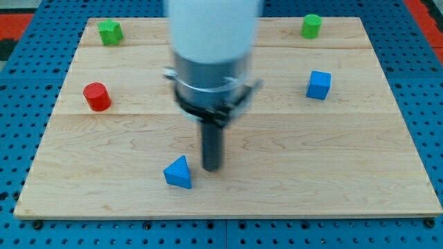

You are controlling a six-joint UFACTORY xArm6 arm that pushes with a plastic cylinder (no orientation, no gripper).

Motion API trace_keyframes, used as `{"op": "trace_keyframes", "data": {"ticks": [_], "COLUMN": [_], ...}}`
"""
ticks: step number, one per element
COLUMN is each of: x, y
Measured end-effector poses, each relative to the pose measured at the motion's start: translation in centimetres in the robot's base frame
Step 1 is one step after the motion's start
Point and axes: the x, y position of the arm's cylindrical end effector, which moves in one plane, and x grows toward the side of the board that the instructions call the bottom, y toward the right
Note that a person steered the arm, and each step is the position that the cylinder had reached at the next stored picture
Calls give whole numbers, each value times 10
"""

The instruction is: Move yellow heart near to red circle

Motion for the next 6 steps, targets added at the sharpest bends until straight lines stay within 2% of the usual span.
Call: {"op": "trace_keyframes", "data": {"ticks": [1,2,4,5,6], "x": [-10,-38,-43,-84,-76], "y": [39,47,-128,-104,-157]}}
